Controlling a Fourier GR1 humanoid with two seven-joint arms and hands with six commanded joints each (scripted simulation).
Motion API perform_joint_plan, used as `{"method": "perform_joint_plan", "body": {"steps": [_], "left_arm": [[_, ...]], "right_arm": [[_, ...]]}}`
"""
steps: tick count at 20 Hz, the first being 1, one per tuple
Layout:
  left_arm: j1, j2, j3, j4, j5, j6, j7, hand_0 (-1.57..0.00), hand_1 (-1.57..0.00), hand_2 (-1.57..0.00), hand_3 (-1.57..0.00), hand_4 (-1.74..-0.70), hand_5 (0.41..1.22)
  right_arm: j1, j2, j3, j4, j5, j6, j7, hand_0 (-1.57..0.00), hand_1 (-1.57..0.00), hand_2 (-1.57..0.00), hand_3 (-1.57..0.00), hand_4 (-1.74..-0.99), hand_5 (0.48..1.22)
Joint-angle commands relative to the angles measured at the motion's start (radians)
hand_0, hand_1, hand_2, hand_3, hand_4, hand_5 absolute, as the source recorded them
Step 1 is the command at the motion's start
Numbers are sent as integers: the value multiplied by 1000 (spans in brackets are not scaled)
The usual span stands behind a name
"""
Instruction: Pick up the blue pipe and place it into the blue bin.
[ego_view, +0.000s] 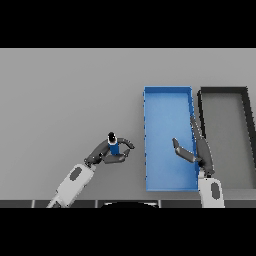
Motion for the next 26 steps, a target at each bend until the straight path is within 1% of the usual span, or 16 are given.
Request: {"method": "perform_joint_plan", "body": {"steps": [1,2,4,5,6,8,9,11,12,14,17,20,22,23,24,26], "left_arm": [[5,8,6,6,2,0,-5,-602,-752,-865,-908,-1439,910],[9,6,1,-1,3,-1,10,-796,-915,-1006,-1030,-1497,972],[3,1,-10,-13,5,3,11,-1075,-1151,-1210,-1194,-1580,1062],[8,2,-21,-13,-12,18,-8,-1174,-1235,-1282,-1270,-1553,1094],[12,-5,-34,-17,-24,28,-9,-1253,-1302,-1340,-1330,-1530,1119],[18,-17,-38,-44,-48,51,-31,-1368,-1399,-1423,-1417,-1501,1156],[27,-23,-40,-57,-54,56,-44,-1408,-1434,-1453,-1448,-1492,1169],[18,-24,-25,-82,-53,58,-47,-1467,-1483,-1495,-1492,-1478,1188],[8,-34,-20,-99,-50,63,-46,-1488,-1501,-1510,-1508,-1474,1194],[-10,-36,-9,-145,-30,49,-57,-1518,-1526,-1532,-1531,-1469,1204],[-31,-38,-5,-202,-15,35,-13,-1544,-1548,-1551,-1550,-1466,1212],[-57,-52,-23,-256,-20,21,22,-1557,-1559,-1561,-1560,-1466,1217],[-83,-64,-21,-261,-23,17,54,-1562,-1563,-1564,-1564,-1467,1218],[-87,-59,-16,-263,-22,12,75,-1564,-1565,-1566,-1566,-1466,1219],[-95,-65,-9,-260,-19,11,88,-1565,-1566,-1567,-1567,-1467,1219],[-71,-61,-20,-272,-28,0,80,-1567,-1568,-1568,-1568,-1466,1220]], "right_arm": [[8,4,8,-7,6,-1,-12,1,1,1,1,-1219,657],[-10,9,8,-6,-4,4,3,1,1,1,1,-1224,658],[-16,8,5,0,-9,6,19,1,1,1,1,-1233,660],[-10,9,2,12,-9,6,8,1,1,1,1,-1228,656],[-7,10,7,5,-10,11,-4,1,1,1,1,-1224,651],[-21,16,6,13,-14,9,18,1,1,1,1,-1221,638],[-14,16,7,16,-12,10,4,1,1,1,1,-1220,635],[-12,13,3,2,-15,8,2,1,1,1,1,-1219,628],[-11,15,4,6,-20,13,12,1,1,1,1,-1225,630],[-12,17,8,11,-9,8,18,1,1,1,1,-1226,636],[-27,14,11,17,16,-8,12,1,1,1,1,-1204,640],[-30,2,1,13,12,-7,15,1,1,1,1,-1176,643],[-26,-3,0,30,16,-2,5,1,1,1,1,-1161,644],[-15,-5,-3,22,8,2,-14,1,1,1,1,-1158,643],[-16,0,3,17,12,1,-14,1,1,1,1,-1155,642],[-19,-3,-7,16,4,-2,-1,1,1,1,1,-1145,643]]}}
